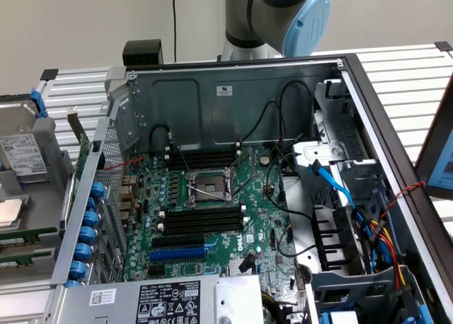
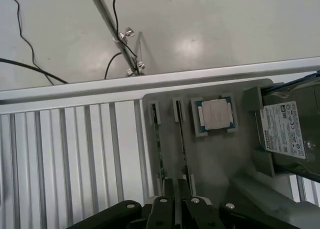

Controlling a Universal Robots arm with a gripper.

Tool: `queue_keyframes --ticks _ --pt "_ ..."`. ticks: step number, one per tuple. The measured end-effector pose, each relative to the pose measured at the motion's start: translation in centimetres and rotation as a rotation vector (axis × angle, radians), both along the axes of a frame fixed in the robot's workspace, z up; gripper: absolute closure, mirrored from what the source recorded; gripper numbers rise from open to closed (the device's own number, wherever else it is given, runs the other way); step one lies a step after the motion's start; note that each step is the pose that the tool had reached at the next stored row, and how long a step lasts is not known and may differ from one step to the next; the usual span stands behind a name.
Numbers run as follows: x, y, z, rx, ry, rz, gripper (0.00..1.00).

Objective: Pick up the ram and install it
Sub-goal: 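Pick up the ram and move it above insertion slot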

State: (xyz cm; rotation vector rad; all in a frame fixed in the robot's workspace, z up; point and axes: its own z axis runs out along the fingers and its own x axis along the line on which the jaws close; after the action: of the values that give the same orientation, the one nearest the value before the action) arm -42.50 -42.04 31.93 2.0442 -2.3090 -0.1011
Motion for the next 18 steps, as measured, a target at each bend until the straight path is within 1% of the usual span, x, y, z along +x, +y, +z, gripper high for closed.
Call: queue_keyframes --ticks 5,7,8,18 --pt "0.1 -0.01 -0.89 -0.0002 0.0002 0.047 0.82" --pt "0.0 0.00 -1.26 -0.0001 0.0001 0.056 0.82" --pt "0.0 0.00 -1.63 -0.0001 0.0001 0.061 0.82" --pt "-0.5 0.00 -3.44 -0.0002 0.0002 0.063 0.82"
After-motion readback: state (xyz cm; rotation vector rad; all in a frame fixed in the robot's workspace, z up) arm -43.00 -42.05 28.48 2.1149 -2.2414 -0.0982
